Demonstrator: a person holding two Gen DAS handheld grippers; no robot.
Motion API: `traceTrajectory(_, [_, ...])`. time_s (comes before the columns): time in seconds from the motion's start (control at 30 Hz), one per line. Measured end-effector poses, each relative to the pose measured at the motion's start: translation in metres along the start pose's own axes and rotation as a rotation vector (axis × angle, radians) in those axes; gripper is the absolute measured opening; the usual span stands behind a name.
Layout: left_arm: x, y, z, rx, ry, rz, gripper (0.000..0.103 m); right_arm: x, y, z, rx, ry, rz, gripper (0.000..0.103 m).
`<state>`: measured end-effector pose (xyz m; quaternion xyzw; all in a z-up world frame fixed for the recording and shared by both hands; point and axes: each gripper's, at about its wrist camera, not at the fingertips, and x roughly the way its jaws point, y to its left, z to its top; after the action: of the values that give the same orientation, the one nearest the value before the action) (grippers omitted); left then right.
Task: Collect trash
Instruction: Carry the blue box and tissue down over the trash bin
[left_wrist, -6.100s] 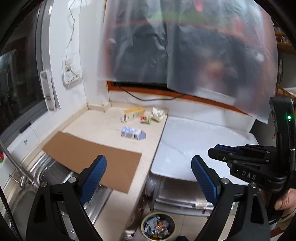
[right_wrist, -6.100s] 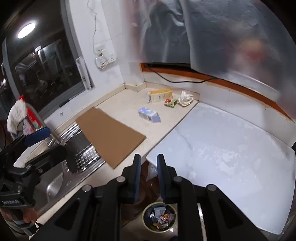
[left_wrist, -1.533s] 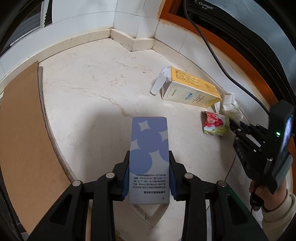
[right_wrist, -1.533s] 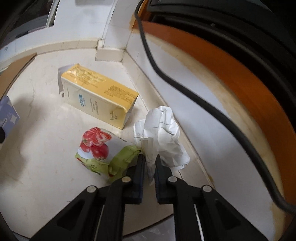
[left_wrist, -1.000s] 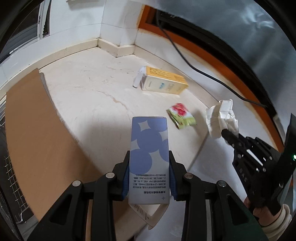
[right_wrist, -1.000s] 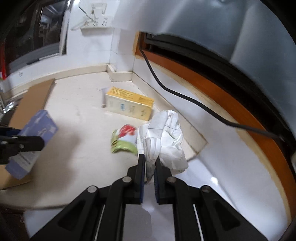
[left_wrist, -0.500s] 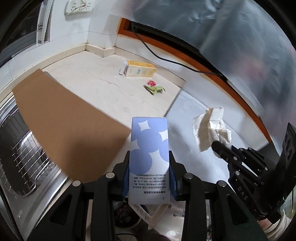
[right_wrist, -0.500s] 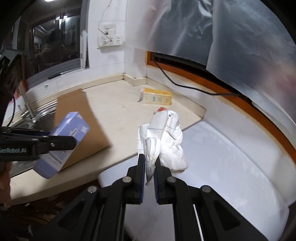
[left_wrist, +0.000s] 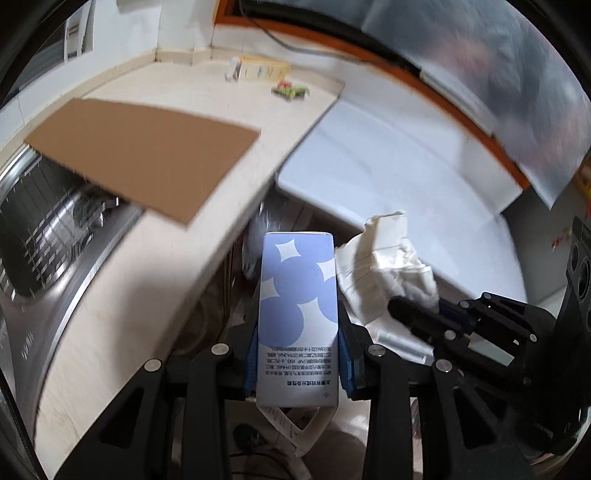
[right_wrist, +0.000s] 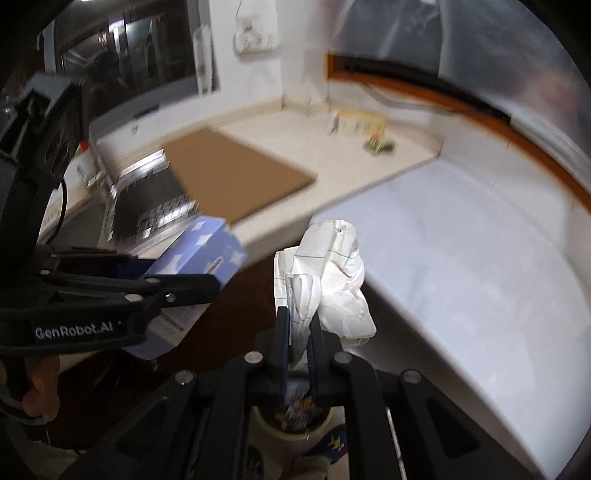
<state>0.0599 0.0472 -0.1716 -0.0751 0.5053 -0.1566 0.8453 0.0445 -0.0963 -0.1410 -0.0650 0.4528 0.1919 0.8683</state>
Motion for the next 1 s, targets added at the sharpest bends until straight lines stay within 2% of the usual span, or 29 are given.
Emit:
traceTrajectory(0.2, [0.037,0.011,-0.037,-0.037,0.107,-0.01,0.033,0.041,0.002,-0.038,0.037,0.14,0.025,0.008])
traceTrajectory(0.43, [0.112,0.024,-0.081,-0.045,0.212,0.012,0.033,0.116,-0.02,-0.089,0.125,0.274,0.065,0.008])
traceTrajectory(0.73, [0.227,0.056,-0.128,-0.081,0.302,0.048,0.033,0.234,-0.048,-0.156,0.177,0.381,0.107,0.008])
traceTrajectory(1.0, [0.299,0.074,-0.136,-0.091,0.34,0.091,0.035,0.304,-0.07,-0.19,0.213,0.424,0.132,0.01])
